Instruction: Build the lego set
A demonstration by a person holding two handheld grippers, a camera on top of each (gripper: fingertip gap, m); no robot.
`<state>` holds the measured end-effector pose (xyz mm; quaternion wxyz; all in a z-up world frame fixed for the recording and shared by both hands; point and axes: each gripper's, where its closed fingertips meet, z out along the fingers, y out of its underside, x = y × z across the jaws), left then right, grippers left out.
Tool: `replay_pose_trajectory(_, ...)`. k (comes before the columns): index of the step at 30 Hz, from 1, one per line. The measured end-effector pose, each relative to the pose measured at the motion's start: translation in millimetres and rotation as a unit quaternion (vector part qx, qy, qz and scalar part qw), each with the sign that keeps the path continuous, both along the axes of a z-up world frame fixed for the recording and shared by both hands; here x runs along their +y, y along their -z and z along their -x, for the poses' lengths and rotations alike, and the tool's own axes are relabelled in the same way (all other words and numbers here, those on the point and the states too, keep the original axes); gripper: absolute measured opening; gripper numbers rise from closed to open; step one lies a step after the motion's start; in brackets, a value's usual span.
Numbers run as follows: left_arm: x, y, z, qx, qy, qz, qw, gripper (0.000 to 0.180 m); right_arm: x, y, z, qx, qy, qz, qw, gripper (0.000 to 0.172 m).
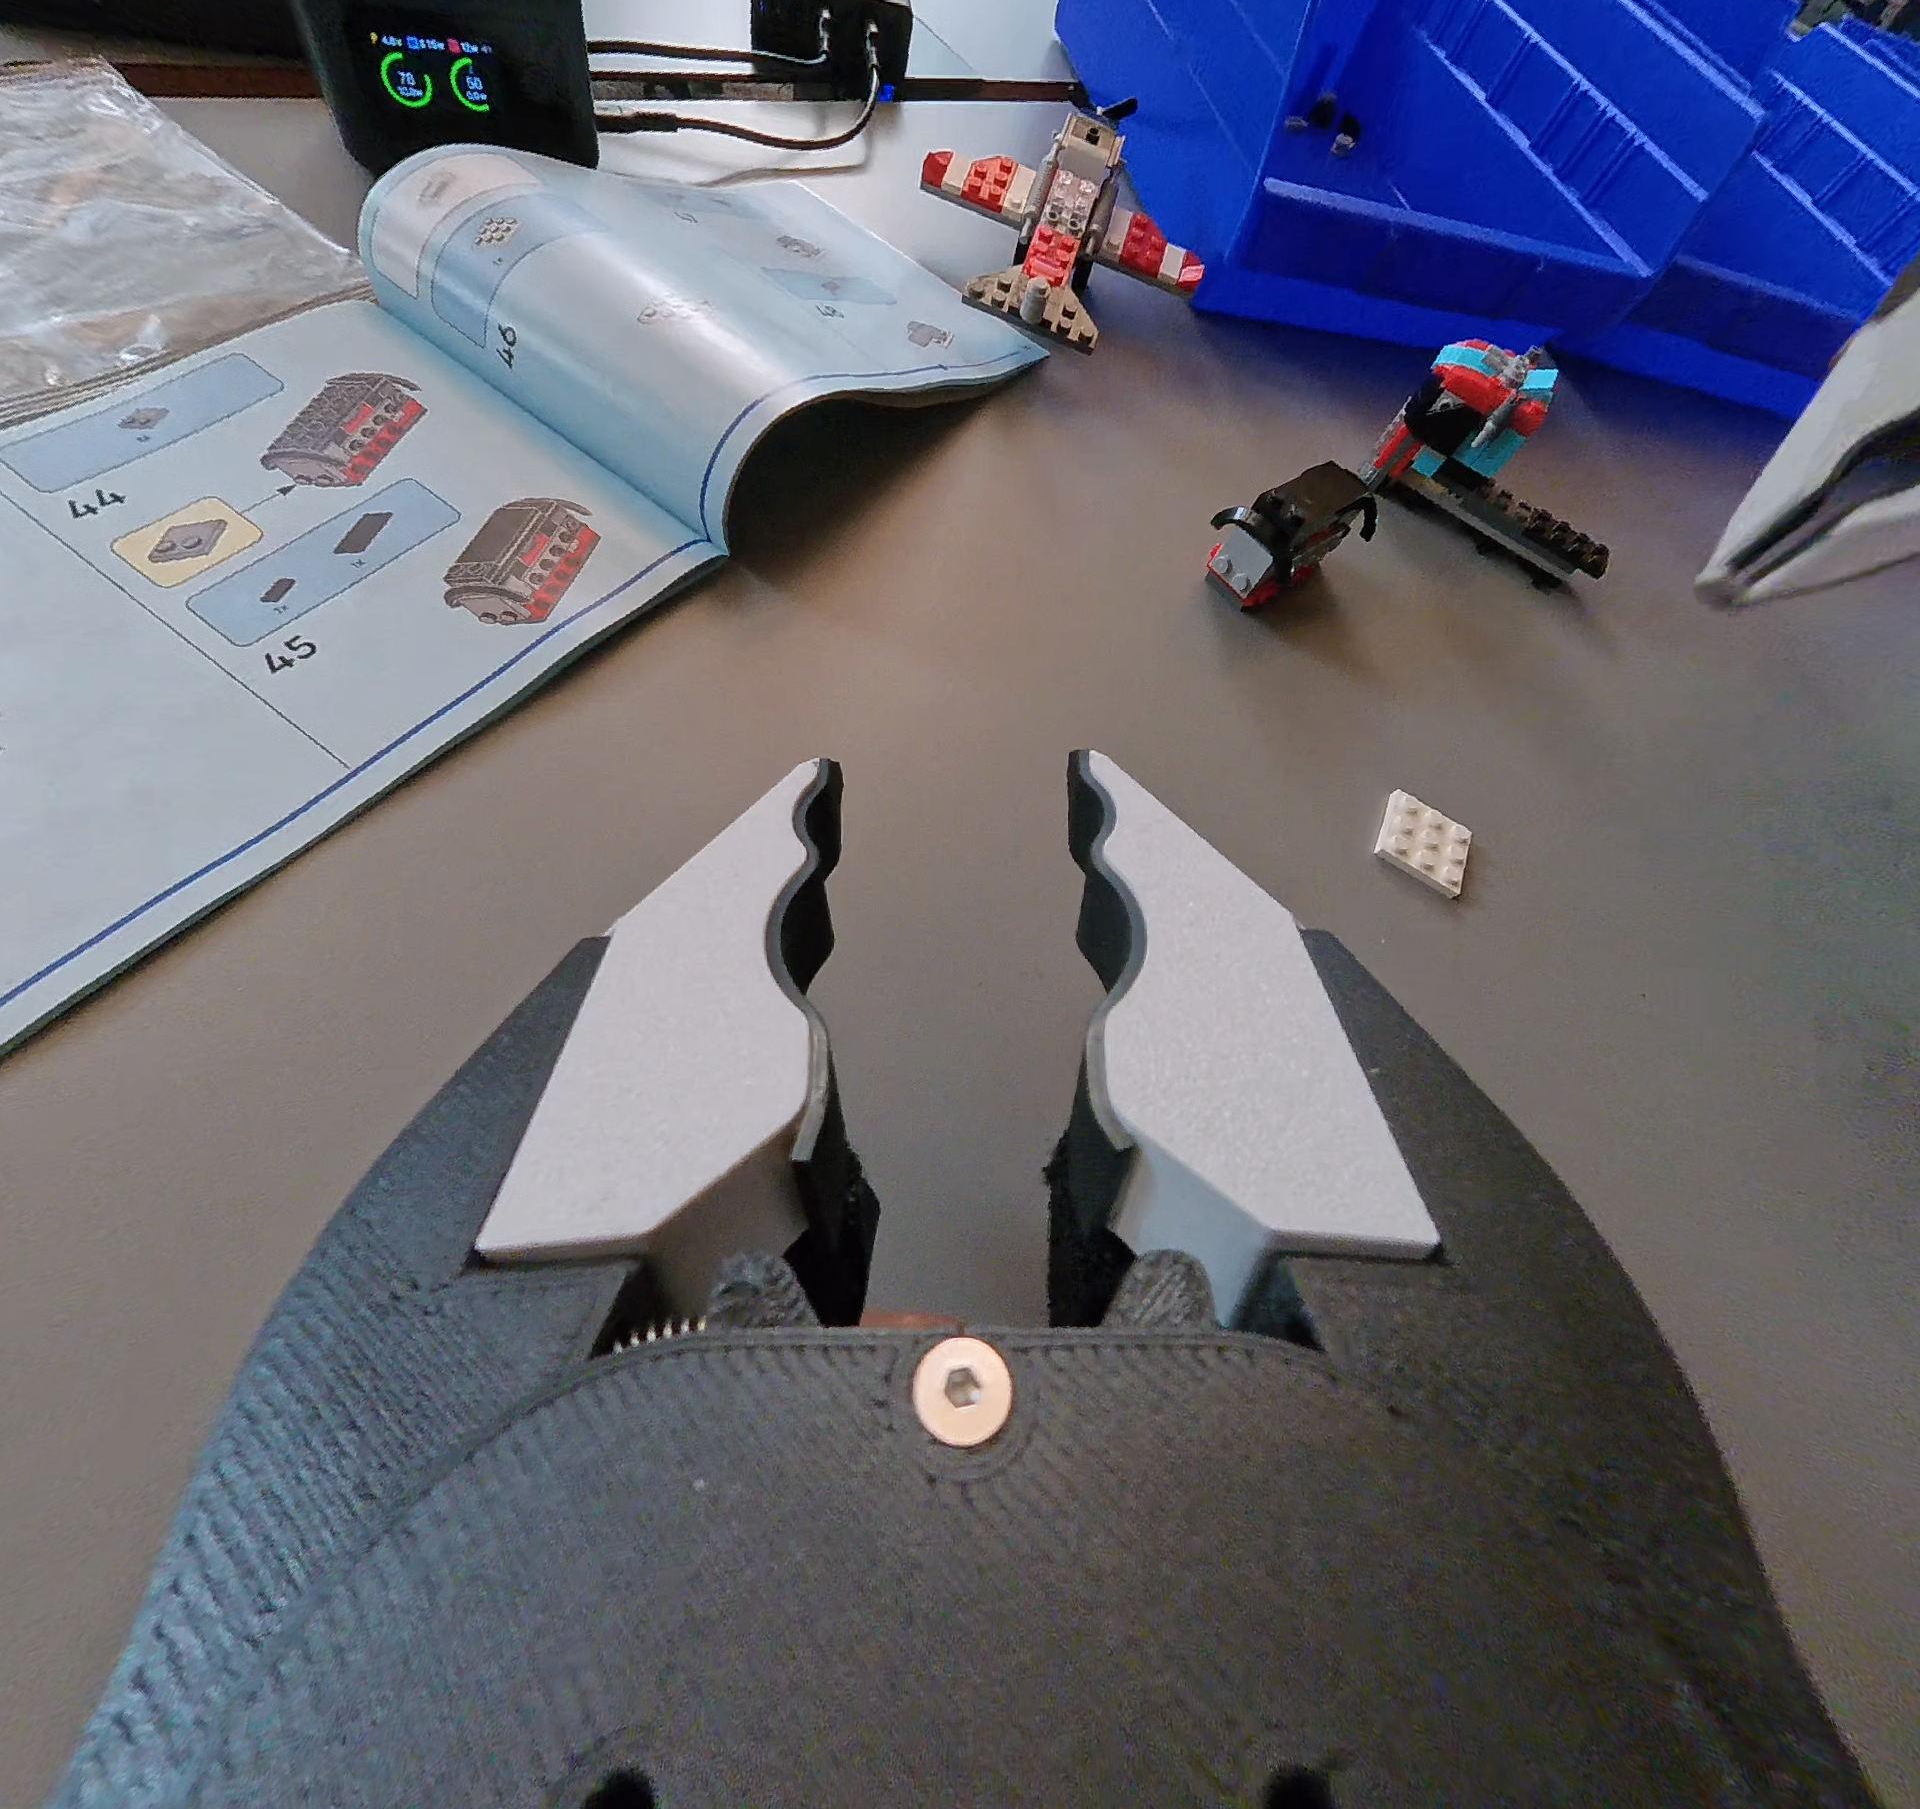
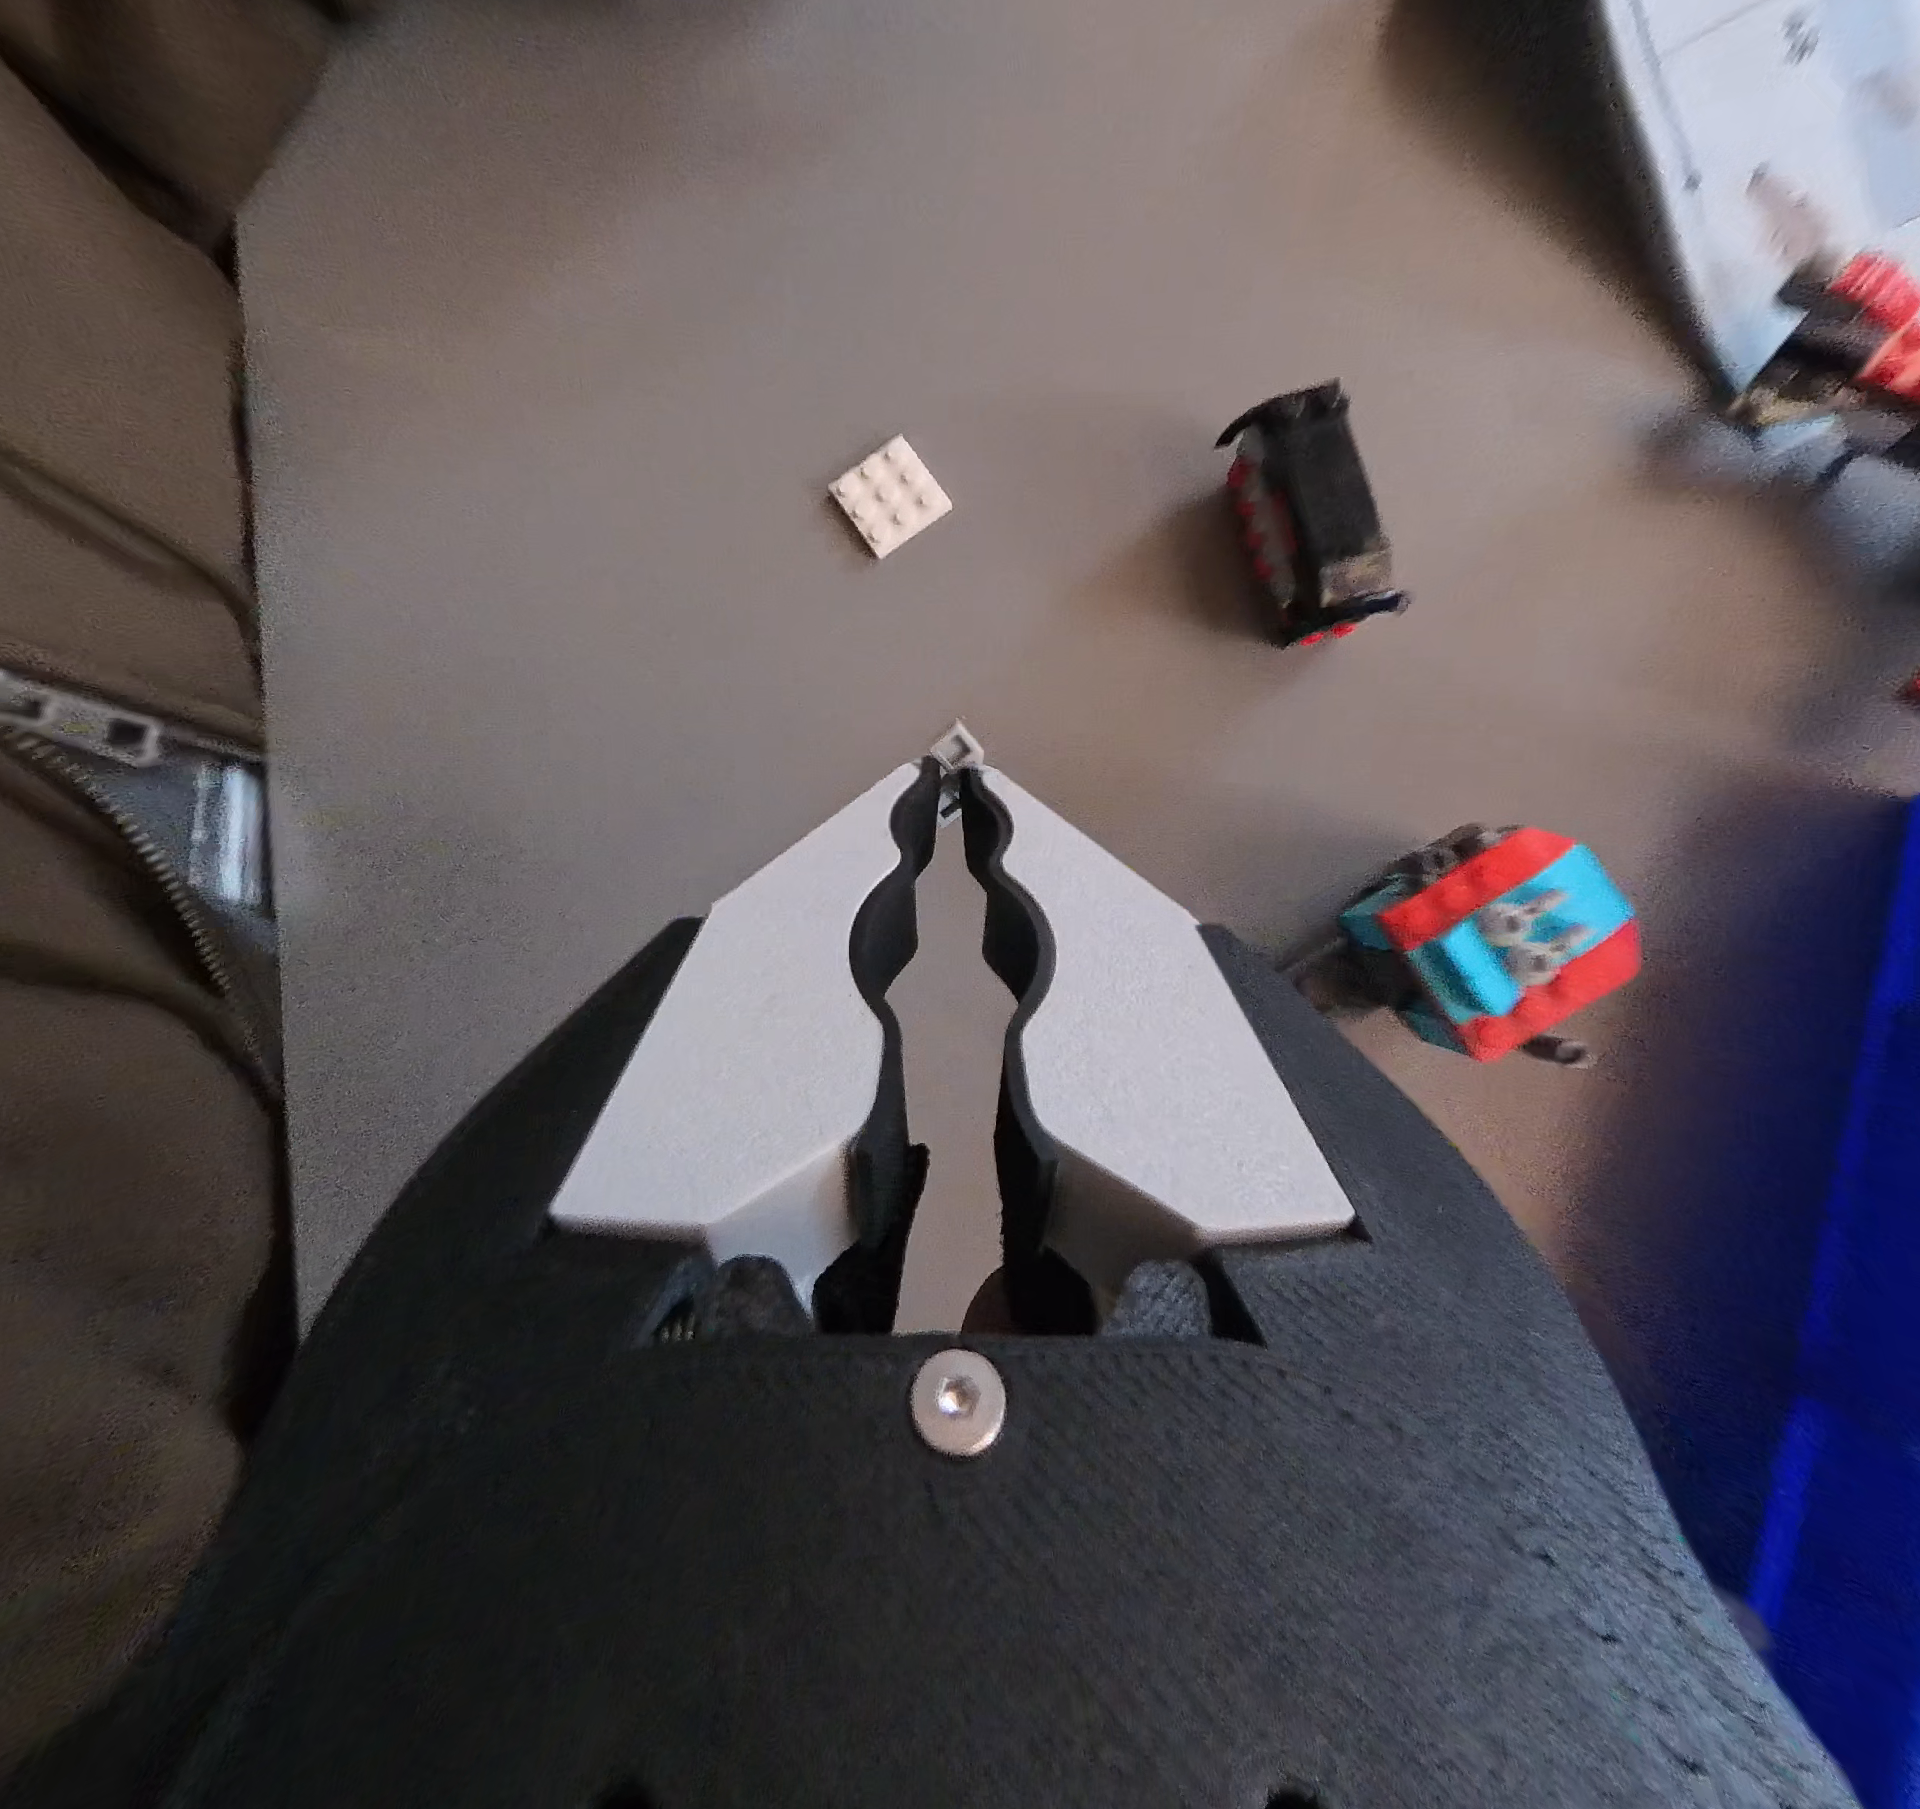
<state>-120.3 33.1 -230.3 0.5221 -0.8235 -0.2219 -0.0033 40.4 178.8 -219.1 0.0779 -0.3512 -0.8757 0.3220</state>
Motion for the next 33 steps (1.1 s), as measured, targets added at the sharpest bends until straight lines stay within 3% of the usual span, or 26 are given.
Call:
replay_pose_trajectory(6, -0.1, 0.1, 0.3, -0.002, 0.000, -0.001, 1.000, 0.045, -1.9, 31.0, -2.0, -0.004, 0.038, 0.007, 0.999, 0.005)
replay_pose_trajectory(17, 0.0, 0.9, 1.2, -0.011, -0.001, -0.002, 1.000, 0.045, -9.8, 47.5, -5.7, -0.015, 0.019, 0.021, 1.000, 0.006)
replay_pose_trajectory(27, 0.1, 1.7, 1.7, -0.015, -0.001, -0.001, 1.000, 0.045, -5.9, 36.0, -5.0, 0.018, 0.020, 0.053, 0.998, 0.012)
replay_pose_trajectory(33, 0.2, 2.2, 2.2, -0.018, -0.002, -0.001, 1.000, 0.045, -3.9, 11.4, -17.9, 0.055, -0.017, 0.132, 0.990, 0.020)
